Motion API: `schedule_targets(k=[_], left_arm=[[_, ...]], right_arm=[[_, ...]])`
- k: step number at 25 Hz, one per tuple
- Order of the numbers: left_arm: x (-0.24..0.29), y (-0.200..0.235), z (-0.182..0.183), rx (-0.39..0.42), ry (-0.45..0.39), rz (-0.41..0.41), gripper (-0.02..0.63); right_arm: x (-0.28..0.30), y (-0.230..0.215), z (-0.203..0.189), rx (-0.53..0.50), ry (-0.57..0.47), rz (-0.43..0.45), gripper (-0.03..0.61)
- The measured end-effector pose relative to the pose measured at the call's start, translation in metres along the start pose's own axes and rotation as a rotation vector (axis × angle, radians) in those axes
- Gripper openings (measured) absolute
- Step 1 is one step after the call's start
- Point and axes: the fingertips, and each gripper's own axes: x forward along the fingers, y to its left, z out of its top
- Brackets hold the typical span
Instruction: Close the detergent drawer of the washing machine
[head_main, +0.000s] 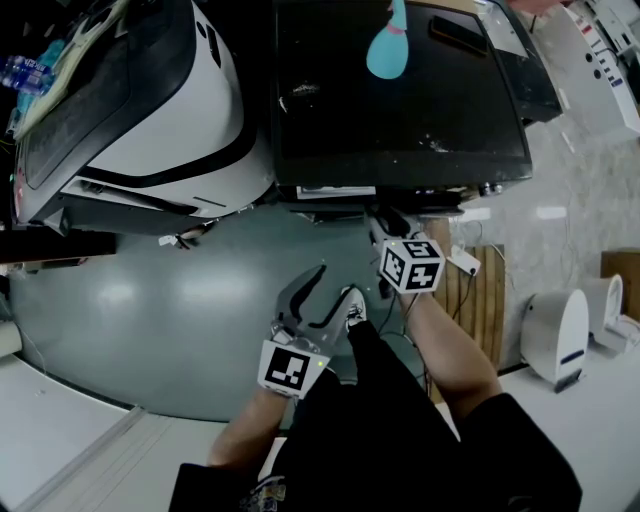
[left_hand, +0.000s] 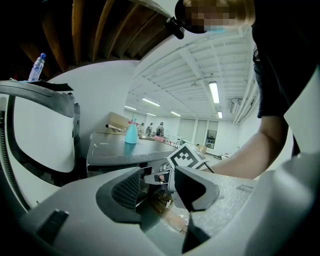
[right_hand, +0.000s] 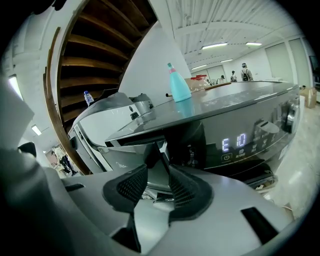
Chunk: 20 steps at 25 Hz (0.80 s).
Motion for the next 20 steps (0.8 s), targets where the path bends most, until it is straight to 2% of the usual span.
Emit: schedule_targets(k=[13,20], left_arm=[[0.000,0.008,-0.001,-0.011,0.006,0.012,0.193],[-0.009,0.016,0.004,-0.009,-0.002,0.034,0.193]], right_arm=[[0.015,-0.008,0.009,0.129,-0.016,-0.061,0.138],[0.017,-0.008,0.011,0.144,-0.024,-0.095,0.140]])
